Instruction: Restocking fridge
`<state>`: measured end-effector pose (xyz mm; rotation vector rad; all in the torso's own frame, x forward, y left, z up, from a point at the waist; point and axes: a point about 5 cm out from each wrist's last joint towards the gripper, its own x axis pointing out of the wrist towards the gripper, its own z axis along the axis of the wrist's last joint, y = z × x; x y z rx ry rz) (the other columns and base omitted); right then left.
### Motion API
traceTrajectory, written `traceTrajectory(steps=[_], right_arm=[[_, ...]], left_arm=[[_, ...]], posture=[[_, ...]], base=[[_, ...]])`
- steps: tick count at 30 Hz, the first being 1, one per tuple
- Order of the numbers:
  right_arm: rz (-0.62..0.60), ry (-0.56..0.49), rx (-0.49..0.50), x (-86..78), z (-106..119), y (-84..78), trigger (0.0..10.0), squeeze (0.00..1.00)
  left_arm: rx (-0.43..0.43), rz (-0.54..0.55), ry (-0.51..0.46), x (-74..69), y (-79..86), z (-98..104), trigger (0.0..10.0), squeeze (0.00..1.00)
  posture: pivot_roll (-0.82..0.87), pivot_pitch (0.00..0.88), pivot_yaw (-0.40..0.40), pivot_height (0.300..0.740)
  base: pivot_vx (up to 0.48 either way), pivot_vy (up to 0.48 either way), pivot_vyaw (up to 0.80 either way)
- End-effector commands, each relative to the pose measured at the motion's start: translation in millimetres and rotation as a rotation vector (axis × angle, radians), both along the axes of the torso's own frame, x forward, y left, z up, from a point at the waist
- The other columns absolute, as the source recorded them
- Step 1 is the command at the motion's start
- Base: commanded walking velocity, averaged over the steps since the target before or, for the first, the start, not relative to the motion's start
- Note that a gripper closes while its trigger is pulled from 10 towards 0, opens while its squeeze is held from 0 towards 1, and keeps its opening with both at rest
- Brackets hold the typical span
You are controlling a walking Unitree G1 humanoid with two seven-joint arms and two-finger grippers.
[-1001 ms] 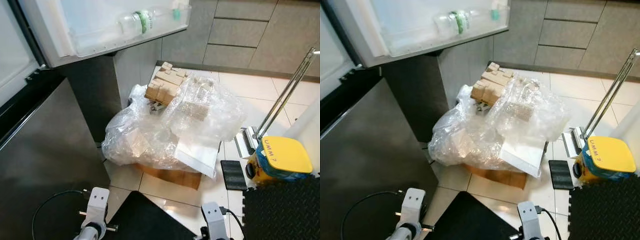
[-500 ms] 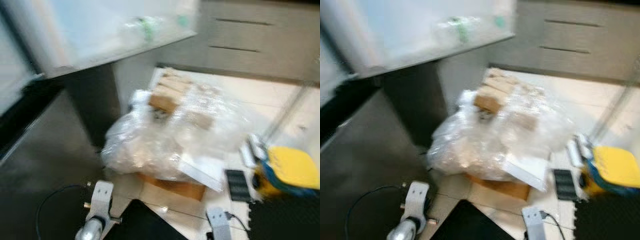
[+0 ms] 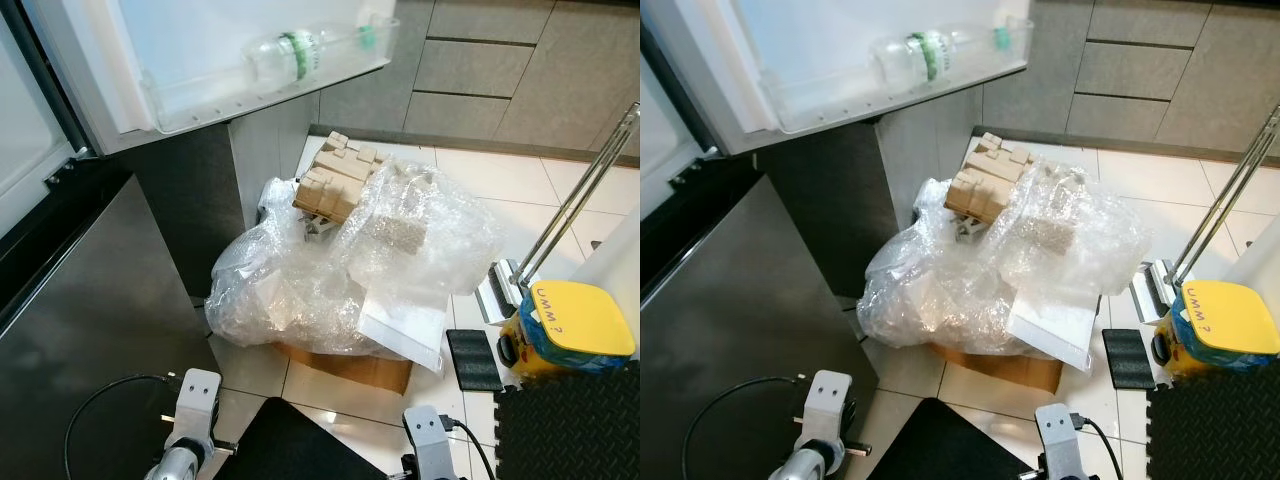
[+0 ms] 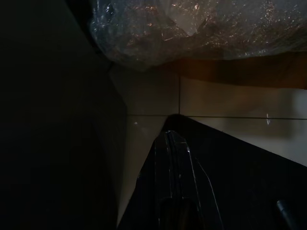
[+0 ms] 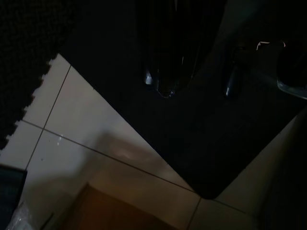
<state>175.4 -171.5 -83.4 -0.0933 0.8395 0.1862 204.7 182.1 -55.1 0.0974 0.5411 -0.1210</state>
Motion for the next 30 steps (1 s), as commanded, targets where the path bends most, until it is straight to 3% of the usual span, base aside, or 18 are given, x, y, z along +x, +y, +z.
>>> traceTrajectory(steps=[1, 19, 30], right_arm=[[-0.008, 0.019, 0.000, -4.5, -2.4, 0.2, 10.0, 0.00], [-0.013, 0.023, 0.017, -5.4, -2.9, 1.3, 10.0, 0.00], [-0.018, 0.026, 0.015, -6.6, -3.3, 0.4, 10.0, 0.00]], left_arm=[[0.000, 0.000, 0.013, -5.8, -0.4, -3.1, 10.0, 0.00], [-0.018, -0.017, 0.016, -7.5, -6.4, -4.3, 10.0, 0.00], [-0.020, -0.026, 0.020, -6.7, -8.3, -4.4, 10.0, 0.00]], posture=[[-0.07, 0.075, 0.019, 0.740], [-0.08, 0.074, 0.020, 0.740], [-0.08, 0.077, 0.022, 0.740]], base=[[0.000, 0.000, 0.00], [0.000, 0.000, 0.00], [-0.347, 0.000, 0.00]])
